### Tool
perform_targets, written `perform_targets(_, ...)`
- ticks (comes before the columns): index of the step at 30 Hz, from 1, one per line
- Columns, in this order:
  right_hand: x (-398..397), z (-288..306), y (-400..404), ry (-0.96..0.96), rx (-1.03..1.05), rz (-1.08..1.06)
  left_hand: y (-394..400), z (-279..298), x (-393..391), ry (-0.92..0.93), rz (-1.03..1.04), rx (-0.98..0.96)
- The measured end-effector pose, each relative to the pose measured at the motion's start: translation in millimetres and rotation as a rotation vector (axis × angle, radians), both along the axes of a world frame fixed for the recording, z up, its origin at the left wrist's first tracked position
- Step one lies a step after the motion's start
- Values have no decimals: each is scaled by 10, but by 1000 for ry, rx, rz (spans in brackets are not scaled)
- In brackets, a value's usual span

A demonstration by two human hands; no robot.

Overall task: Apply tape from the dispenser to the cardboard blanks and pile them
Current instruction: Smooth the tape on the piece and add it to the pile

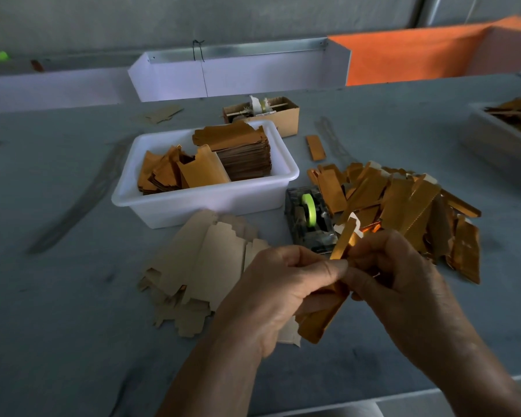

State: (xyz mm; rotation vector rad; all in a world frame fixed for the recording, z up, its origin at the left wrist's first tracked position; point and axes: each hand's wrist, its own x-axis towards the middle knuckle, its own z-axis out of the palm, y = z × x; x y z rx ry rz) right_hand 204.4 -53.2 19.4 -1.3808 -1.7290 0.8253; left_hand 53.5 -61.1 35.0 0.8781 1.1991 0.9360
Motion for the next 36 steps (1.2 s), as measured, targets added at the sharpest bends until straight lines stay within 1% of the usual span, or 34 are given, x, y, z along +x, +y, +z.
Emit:
perform_targets(4,-23,-29,-4,-27,20,-39,-31,-35,81,168,76,94)
perform_targets(10,-46,-33,-13,-160,19,-103,-69,-93,128,245,116,168)
perform_targets(14,-62,-18,-32,-256,14,-134,-89,-131,152,256,148,179)
perform_targets(17,-24,-44,-28,-337,16,-210,-76,-111,112,202,180,157)
perform_targets(18,-8,-66,-26,-305,-8,-212,-78,-104,106,189,183,153)
perform_targets(19,-3,-87,-24,-202,-57,-186,-82,-98,102,182,186,150)
perform_targets(22,-29,-149,-28,283,-308,-50,-84,-110,122,186,192,131)
perform_targets(23,-43,-179,-33,394,-345,-17,-86,-120,129,176,191,121)
perform_targets(26,-84,-223,-33,615,-385,27,-90,-139,128,124,177,78)
perform_targets(28,-88,-232,-29,657,-381,67,-85,-155,97,47,183,19)
perform_targets(31,-89,-236,-19,656,-354,105,-35,-194,45,-80,187,-78)
perform_targets(36,-97,-229,-7,563,-231,162,-5,-227,18,-429,180,-290)
